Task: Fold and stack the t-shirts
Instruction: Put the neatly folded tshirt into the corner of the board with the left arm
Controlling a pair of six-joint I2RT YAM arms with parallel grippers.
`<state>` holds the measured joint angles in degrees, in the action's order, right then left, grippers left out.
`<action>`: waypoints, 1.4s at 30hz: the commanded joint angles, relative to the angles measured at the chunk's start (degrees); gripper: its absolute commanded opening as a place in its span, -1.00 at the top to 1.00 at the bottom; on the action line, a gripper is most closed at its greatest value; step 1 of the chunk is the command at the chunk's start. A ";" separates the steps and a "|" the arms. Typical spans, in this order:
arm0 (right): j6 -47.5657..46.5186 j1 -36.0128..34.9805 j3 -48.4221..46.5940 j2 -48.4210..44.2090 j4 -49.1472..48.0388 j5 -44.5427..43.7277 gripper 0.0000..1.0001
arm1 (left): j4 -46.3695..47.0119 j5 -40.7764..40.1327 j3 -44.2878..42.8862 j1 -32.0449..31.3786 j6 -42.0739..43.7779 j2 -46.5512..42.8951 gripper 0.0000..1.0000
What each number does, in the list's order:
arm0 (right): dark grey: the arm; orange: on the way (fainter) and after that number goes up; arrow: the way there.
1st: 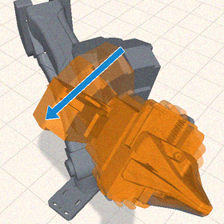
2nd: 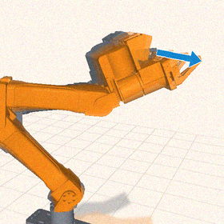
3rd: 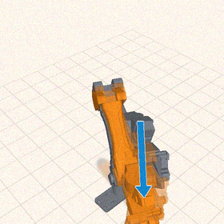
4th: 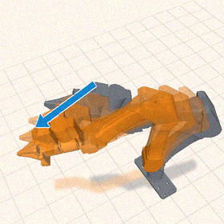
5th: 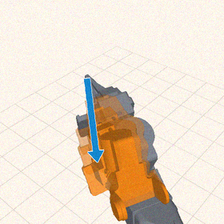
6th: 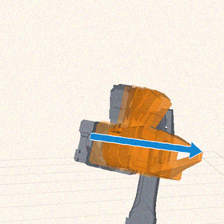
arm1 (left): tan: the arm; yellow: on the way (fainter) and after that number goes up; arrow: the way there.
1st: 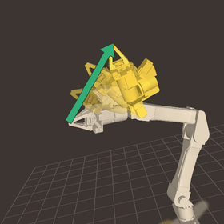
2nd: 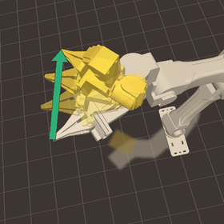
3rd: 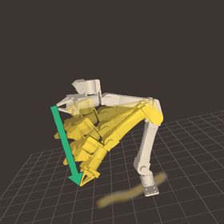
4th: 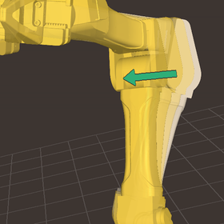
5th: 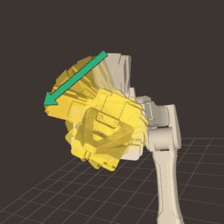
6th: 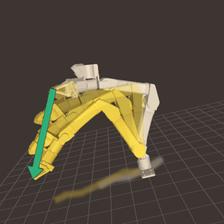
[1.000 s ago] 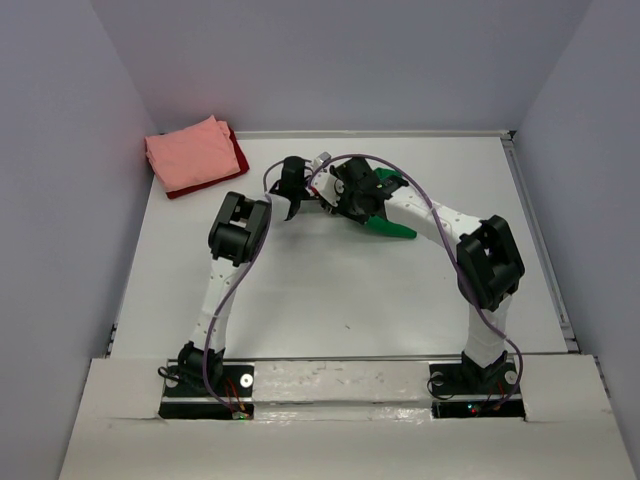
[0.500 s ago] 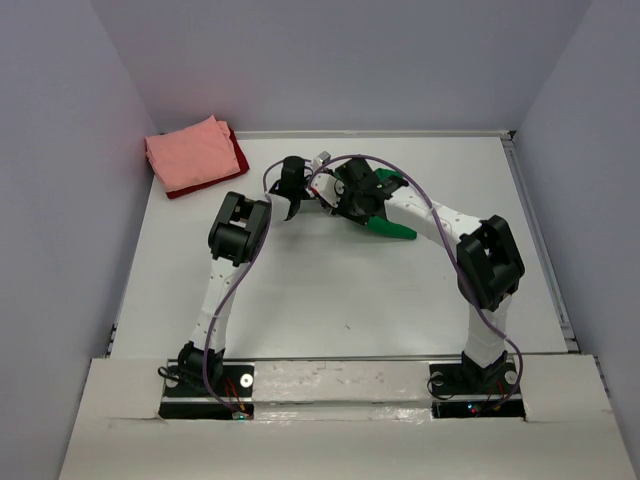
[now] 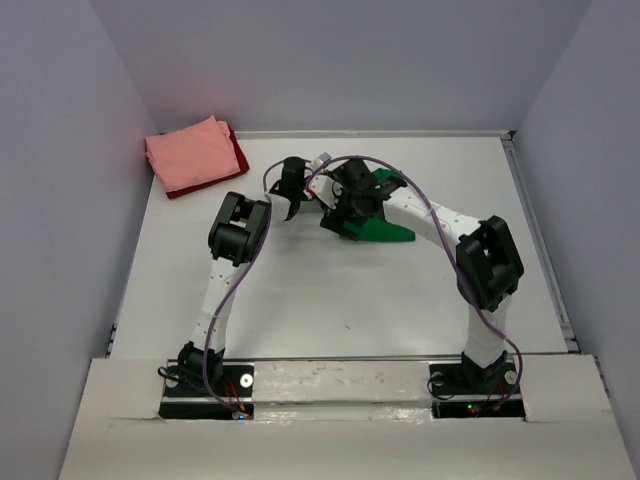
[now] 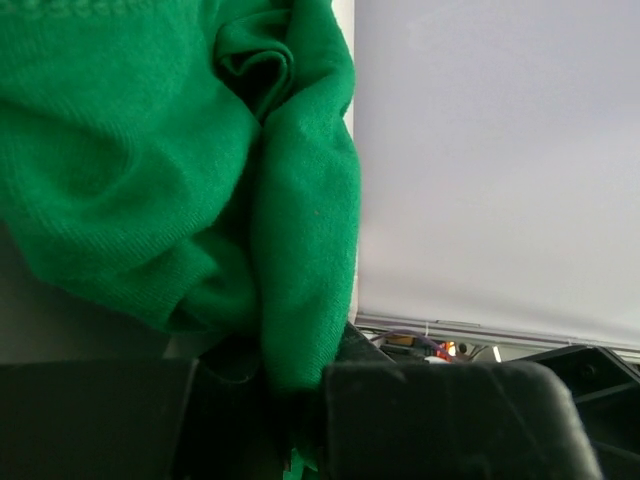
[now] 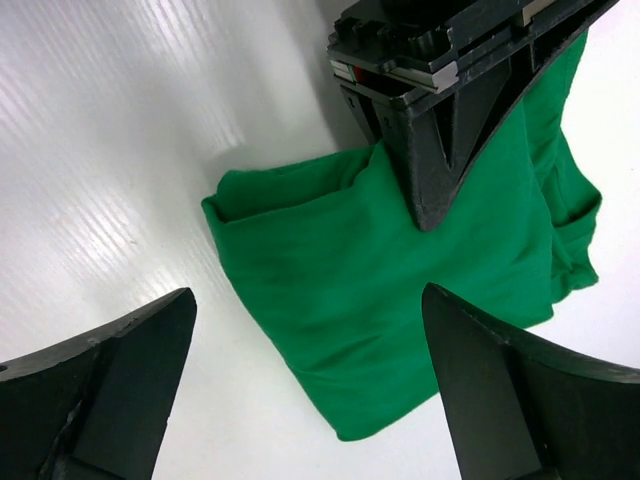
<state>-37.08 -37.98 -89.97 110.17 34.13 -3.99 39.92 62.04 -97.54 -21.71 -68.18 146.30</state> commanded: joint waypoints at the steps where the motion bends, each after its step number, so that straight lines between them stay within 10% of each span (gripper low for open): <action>1: 4.38 -0.52 -4.76 -3.91 2.77 6.69 -0.99 | -1.08 0.98 -0.38 -0.26 3.14 -5.76 1.00; 20: 9.57 16.79 -4.43 -13.13 0.06 2.23 -0.99 | -10.11 0.72 1.56 0.97 14.12 -13.23 1.00; 42: 9.04 17.94 1.03 -16.22 -0.82 5.40 -0.99 | -35.88 -6.84 3.14 9.93 40.84 -21.49 1.00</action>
<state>-28.21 -20.23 -89.45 97.06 35.51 -0.16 7.99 55.70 -94.21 -13.21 -32.67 130.21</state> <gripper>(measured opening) 0.994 0.161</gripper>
